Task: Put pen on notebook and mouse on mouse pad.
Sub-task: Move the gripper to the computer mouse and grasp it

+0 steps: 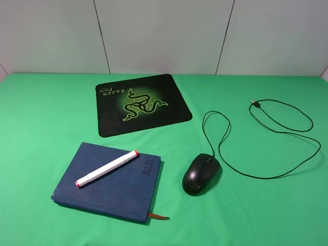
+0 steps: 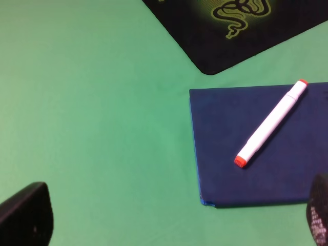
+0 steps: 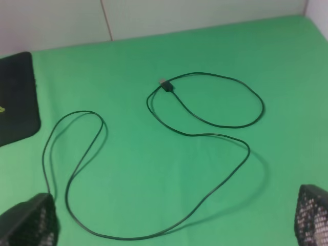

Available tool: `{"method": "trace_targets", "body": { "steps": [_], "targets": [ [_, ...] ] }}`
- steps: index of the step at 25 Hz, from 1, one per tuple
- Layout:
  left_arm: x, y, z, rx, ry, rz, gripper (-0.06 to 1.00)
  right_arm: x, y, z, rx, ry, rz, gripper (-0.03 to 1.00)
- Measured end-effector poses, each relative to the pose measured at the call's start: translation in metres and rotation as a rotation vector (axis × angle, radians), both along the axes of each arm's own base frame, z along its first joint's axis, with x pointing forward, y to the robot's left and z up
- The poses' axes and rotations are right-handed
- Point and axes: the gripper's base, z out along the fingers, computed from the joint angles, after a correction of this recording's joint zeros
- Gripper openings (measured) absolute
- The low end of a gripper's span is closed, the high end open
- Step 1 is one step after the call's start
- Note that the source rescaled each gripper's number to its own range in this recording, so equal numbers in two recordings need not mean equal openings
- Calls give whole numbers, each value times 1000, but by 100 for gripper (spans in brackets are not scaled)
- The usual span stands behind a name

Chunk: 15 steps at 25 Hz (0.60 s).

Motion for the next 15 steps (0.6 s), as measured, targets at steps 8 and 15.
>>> {"method": "trace_targets", "body": {
  "steps": [8,15],
  "targets": [
    [0,0,0,0,0,0,100,28,0,48,-22,77,41,100],
    [0,0,0,0,0,0,100,67,8,89,-30,146,221,100]
  ]
}}
